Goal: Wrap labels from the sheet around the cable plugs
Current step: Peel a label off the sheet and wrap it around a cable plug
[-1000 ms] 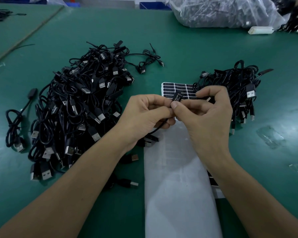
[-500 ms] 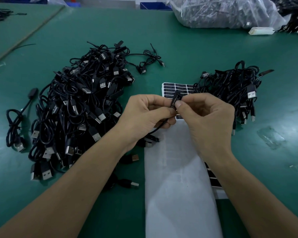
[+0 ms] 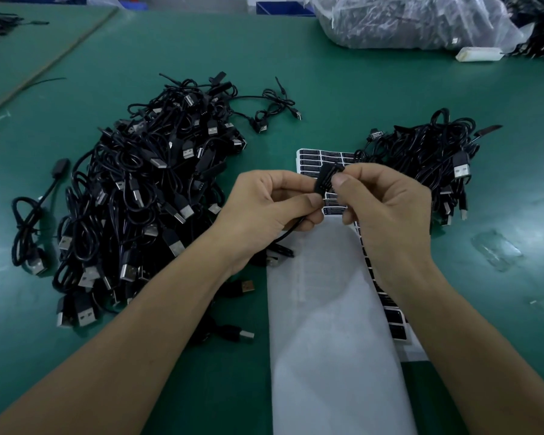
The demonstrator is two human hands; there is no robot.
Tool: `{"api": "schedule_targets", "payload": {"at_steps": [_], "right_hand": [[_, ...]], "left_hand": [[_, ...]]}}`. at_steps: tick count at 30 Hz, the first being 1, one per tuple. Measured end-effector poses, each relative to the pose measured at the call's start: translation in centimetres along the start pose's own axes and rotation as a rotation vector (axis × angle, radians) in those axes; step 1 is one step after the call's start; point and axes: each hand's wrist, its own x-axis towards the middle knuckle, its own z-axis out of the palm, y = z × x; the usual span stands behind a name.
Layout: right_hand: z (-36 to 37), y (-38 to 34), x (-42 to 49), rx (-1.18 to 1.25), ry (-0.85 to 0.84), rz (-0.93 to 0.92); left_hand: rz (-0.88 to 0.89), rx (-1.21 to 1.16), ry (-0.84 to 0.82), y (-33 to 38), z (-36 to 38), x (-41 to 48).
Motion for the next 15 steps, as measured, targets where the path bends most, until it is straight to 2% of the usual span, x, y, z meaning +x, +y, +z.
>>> {"api": "schedule_targets", "payload": {"at_steps": [15], "right_hand": [[0.11,0.1,0.13,0.023,-0.03,0.071]], "left_hand": [[-0.009,-0.009,-0.014,-0.04,-0.1,0.04]]}}
